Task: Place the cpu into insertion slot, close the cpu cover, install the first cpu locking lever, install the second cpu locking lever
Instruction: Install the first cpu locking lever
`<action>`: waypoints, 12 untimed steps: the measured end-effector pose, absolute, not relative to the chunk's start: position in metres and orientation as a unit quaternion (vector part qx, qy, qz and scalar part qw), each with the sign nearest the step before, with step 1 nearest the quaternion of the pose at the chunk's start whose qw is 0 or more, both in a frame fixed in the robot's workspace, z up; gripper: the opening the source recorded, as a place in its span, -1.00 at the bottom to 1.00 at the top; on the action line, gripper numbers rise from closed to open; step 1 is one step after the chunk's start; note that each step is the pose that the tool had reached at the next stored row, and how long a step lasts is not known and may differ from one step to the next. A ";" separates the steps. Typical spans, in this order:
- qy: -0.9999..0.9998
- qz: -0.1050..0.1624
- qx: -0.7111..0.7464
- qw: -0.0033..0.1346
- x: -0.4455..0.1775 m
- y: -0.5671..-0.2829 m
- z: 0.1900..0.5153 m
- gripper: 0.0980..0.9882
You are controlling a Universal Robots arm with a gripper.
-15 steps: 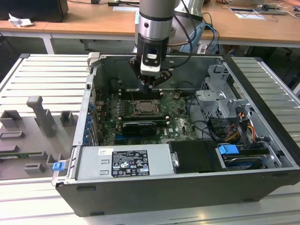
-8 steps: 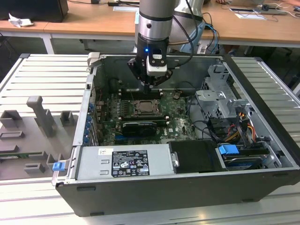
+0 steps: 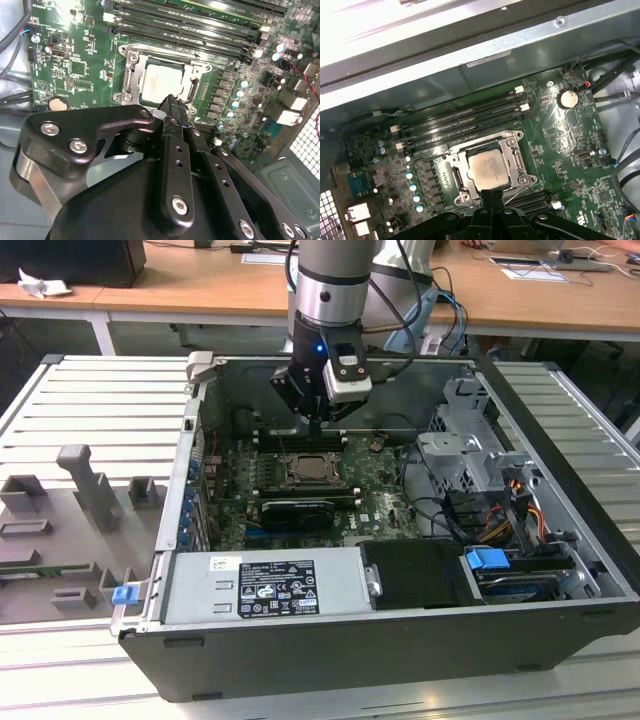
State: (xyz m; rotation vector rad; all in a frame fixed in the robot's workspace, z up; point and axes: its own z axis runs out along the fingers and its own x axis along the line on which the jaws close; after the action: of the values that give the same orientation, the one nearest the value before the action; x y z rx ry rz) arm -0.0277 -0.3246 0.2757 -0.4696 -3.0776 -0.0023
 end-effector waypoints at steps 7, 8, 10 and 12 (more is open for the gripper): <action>-0.992 -0.002 -0.125 0.014 -0.025 -0.325 0.276 -0.98; -0.993 -0.002 -0.120 0.014 -0.025 -0.325 0.276 -0.98; -0.994 -0.002 -0.106 0.015 -0.025 -0.325 0.276 -0.98; -0.995 -0.002 -0.102 0.015 -0.025 -0.325 0.276 -0.98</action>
State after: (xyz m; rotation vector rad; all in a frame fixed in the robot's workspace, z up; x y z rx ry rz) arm -0.0251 -0.3247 0.2757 -0.3181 -3.0963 -0.0067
